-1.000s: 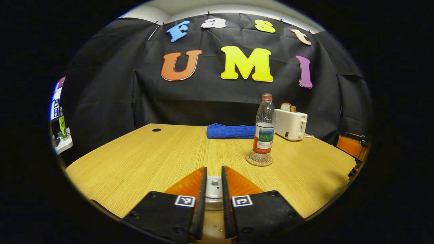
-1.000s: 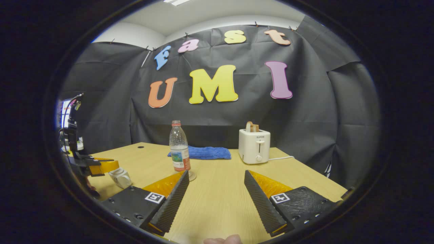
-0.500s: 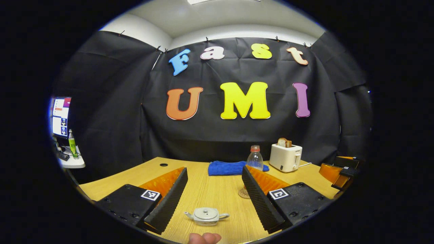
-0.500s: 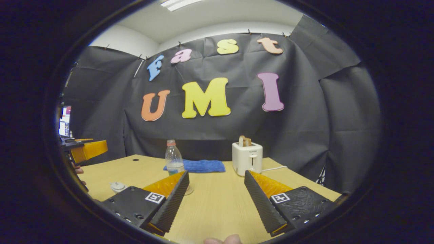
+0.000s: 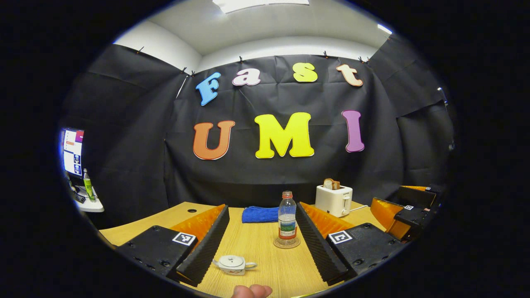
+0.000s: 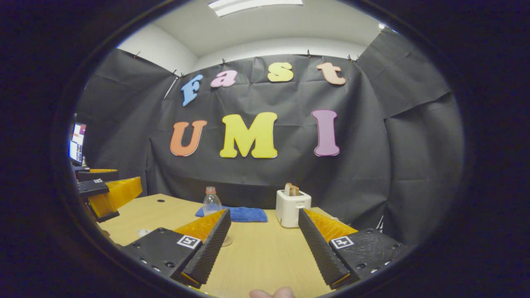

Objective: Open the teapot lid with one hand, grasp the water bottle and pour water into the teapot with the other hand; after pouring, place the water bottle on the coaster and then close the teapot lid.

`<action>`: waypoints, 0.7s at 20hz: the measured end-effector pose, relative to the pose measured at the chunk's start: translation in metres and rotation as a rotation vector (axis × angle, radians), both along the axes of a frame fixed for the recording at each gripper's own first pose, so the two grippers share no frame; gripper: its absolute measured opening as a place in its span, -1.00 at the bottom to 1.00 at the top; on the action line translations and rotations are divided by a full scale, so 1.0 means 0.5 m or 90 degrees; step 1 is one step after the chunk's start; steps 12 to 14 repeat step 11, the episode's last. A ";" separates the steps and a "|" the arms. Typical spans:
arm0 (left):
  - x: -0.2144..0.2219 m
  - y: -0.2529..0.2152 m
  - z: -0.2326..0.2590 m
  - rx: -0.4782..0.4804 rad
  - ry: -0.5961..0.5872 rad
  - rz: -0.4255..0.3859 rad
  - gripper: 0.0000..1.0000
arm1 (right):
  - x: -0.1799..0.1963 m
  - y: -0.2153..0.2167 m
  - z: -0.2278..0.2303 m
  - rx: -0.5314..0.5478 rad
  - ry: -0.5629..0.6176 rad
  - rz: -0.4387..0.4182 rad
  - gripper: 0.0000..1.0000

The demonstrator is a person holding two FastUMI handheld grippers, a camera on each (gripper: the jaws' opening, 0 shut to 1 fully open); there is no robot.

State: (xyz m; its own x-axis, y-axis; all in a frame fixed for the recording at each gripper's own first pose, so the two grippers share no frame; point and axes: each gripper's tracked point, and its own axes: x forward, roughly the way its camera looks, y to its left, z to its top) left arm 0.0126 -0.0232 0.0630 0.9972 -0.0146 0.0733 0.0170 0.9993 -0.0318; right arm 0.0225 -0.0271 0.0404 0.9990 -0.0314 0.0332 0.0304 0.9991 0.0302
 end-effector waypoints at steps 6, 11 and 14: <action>0.010 -0.001 -0.021 0.007 0.015 -0.002 1.00 | -0.004 0.002 0.013 -0.020 -0.003 -0.012 0.96; 0.012 -0.005 -0.024 0.007 0.020 -0.008 1.00 | -0.002 0.013 0.017 -0.027 -0.005 -0.008 0.95; 0.012 -0.005 -0.024 0.007 0.020 -0.008 1.00 | -0.002 0.013 0.017 -0.027 -0.005 -0.008 0.95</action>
